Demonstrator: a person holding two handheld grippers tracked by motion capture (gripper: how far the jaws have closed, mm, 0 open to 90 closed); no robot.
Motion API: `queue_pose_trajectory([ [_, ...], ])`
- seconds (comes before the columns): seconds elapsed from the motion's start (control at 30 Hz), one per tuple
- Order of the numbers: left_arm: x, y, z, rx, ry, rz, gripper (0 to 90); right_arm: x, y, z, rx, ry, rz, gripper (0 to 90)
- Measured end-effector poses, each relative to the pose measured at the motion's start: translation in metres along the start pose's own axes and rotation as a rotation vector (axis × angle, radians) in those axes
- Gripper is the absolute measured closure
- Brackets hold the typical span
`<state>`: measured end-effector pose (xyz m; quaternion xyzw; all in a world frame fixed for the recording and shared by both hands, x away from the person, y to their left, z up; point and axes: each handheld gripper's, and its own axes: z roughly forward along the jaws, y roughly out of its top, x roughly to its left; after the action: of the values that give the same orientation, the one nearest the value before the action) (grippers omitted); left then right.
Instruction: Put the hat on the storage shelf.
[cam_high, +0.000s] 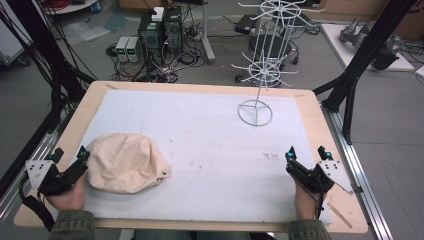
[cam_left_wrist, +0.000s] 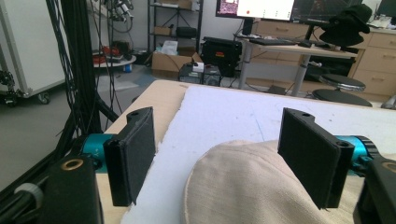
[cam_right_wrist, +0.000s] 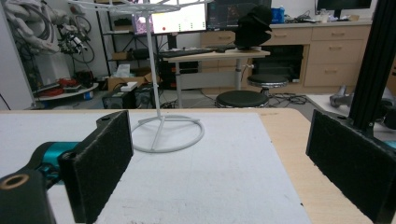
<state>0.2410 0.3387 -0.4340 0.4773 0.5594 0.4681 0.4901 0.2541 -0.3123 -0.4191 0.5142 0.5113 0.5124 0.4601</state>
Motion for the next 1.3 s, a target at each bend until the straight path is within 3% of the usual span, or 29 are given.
queue_pose_trajectory([
  [0.83, 0.001, 0.0, 0.0, -0.001, -0.007, -0.008, 27.7, -0.001, 0.0, -0.001, 0.01, 0.003, 0.025, 6.2],
  [1.03, 0.0, 0.001, 0.003, 0.022, -0.046, -0.02, 25.5, 0.0, -0.001, 0.0, 0.014, 0.004, 0.023, 6.2],
  [1.2, -0.003, 0.01, 0.006, 0.031, -0.093, 0.024, 26.1, -0.001, -0.001, 0.001, 0.014, 0.005, 0.02, 6.2],
  [1.3, -0.006, 0.017, 0.005, 0.009, -0.112, 0.045, 26.1, -0.002, -0.001, 0.001, 0.022, 0.007, 0.027, 6.1],
])
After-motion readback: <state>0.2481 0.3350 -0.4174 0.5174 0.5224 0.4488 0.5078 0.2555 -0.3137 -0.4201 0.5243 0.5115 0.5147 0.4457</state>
